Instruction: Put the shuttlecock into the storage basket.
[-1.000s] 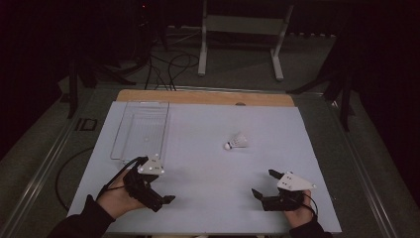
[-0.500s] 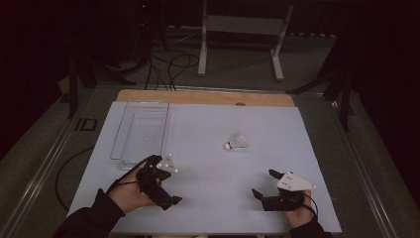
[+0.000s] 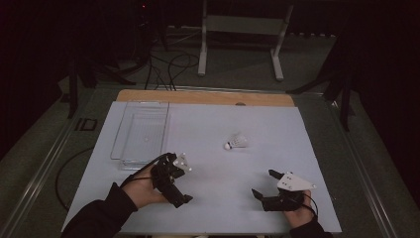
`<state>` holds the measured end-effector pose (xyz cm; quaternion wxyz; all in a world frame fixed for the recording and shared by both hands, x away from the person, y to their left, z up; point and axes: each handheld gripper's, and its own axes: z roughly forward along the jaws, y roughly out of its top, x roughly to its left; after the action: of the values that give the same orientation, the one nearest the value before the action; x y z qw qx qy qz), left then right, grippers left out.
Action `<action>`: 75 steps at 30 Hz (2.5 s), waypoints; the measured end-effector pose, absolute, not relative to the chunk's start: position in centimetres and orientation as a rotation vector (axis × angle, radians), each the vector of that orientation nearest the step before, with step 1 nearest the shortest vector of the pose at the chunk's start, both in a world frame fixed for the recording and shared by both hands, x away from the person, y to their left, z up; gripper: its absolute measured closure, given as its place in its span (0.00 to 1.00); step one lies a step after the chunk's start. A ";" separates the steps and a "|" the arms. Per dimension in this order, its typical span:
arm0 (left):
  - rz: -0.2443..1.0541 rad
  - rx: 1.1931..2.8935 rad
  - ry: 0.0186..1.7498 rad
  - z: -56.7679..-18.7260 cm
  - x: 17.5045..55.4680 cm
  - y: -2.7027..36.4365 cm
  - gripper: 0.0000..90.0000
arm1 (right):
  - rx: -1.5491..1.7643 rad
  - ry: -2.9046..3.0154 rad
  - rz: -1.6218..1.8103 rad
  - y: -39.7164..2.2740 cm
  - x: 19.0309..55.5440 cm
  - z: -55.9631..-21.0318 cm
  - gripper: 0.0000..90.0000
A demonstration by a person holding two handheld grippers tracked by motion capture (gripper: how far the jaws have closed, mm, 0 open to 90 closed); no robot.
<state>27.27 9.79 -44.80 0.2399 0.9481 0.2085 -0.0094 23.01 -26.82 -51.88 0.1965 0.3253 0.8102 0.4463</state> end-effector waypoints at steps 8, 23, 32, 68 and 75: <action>-0.056 2.618 0.558 -44.8 28.1 8.7 0.00 | 0.914 2.269 1.247 -26.8 23.0 -51.9 0.10; -0.064 2.638 0.547 -44.1 29.2 7.3 0.00 | 0.906 2.265 1.217 -26.8 23.0 -51.9 0.12; -0.085 2.655 0.525 -43.6 30.1 6.3 0.00 | 0.909 2.249 1.242 -26.9 23.0 -51.8 0.12; -0.056 2.567 0.412 -40.9 32.6 2.5 0.00 | 0.897 2.260 1.243 -26.9 22.9 -51.7 0.12; -0.061 2.551 0.408 -40.6 33.5 2.0 0.00 | 0.895 2.265 1.239 -26.8 22.9 -51.8 0.12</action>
<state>33.51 2.01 -40.64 0.2750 0.9491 0.1519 -0.0226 22.94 -26.83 -51.83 0.2031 0.3208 0.8116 0.4439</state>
